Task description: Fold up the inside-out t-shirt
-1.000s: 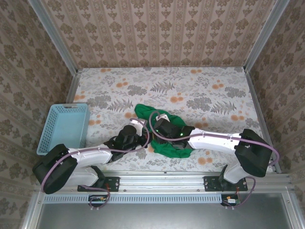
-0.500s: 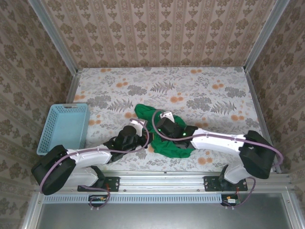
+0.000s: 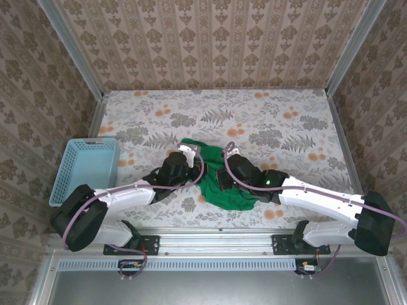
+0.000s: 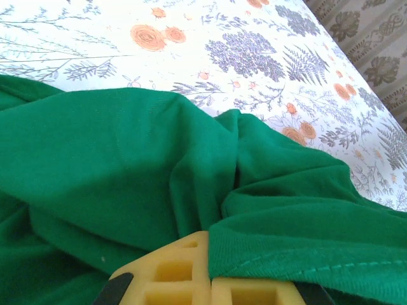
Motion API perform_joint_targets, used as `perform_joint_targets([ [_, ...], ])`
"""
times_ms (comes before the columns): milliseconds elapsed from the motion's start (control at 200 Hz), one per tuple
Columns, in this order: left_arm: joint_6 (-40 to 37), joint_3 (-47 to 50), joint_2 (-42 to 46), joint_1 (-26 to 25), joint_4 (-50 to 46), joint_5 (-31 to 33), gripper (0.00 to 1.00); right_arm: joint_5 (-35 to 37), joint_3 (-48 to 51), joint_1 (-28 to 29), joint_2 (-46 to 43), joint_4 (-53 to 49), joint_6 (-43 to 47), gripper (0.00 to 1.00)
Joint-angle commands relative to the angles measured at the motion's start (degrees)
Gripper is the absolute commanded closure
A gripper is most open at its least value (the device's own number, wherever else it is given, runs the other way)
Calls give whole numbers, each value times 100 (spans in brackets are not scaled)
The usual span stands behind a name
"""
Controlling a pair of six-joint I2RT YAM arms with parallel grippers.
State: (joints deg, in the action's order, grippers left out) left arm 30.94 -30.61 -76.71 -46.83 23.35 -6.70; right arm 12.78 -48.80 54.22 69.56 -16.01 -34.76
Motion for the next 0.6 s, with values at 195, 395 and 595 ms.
perform_joint_targets([
  [195, -594, 423, 1018, -432, -618, 406, 77, -594, -421, -446, 155, 198, -250, 100],
  [395, -616, 835, 2041, -1012, -528, 422, 60, -778, -596, -359, 384, 369, -249, 100],
  [595, -479, 899, 1862, -982, -127, 276, 57, -871, -590, -332, 391, 469, -266, 100],
])
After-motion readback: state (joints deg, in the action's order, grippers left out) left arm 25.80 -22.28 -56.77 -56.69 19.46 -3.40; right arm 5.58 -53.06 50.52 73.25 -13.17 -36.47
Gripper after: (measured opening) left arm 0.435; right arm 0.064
